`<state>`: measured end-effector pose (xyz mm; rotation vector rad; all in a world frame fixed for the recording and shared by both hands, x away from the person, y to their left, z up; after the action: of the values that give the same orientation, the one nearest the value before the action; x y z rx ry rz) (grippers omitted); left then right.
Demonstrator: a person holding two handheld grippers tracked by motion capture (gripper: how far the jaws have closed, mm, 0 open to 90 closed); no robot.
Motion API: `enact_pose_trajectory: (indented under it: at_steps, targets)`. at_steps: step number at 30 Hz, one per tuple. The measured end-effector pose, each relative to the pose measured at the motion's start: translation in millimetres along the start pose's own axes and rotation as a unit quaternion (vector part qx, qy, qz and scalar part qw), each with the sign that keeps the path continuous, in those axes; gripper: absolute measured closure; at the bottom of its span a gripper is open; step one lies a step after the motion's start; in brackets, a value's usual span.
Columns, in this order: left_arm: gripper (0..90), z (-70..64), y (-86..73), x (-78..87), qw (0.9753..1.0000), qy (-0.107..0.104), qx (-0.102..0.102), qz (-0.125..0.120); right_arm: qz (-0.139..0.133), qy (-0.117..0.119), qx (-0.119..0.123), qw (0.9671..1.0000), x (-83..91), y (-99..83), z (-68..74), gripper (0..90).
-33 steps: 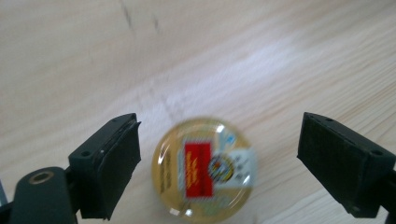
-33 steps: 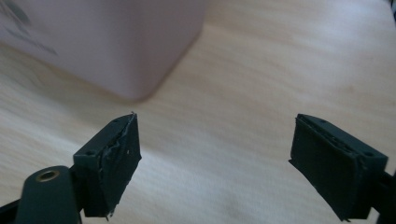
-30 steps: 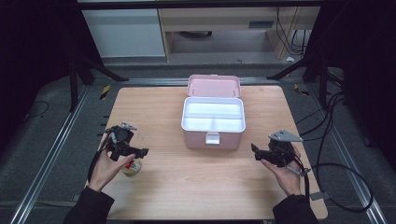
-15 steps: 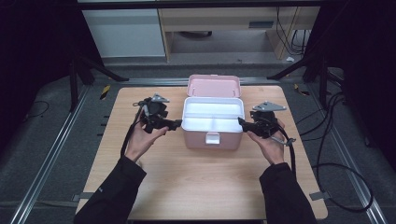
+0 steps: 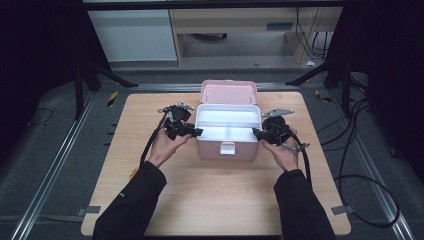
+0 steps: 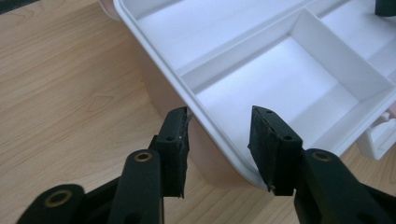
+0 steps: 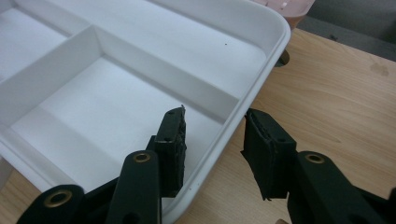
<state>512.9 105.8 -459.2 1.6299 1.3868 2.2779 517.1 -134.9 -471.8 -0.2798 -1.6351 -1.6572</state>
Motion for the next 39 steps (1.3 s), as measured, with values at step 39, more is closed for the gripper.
enact_pose_trajectory:
  at_steps: [39]
  targets:
    - [42.5,5.4,-42.9,55.8,0.9990,0.014,-0.038,-0.017,-0.030,0.051,0.007,0.9982,24.4,-7.0,48.3,42.5]
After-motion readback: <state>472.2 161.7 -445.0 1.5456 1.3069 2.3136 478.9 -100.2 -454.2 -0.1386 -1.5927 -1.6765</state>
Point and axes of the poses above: each handheld gripper's, and its own axes: x roughly backward along the jaws, y roughly out of its top, z roughly to its left, the point moved 9 cm from there along -x, roughly forward along the jaws, and after that the axes turned 14 degrees about -x, right-handed, at the moved point
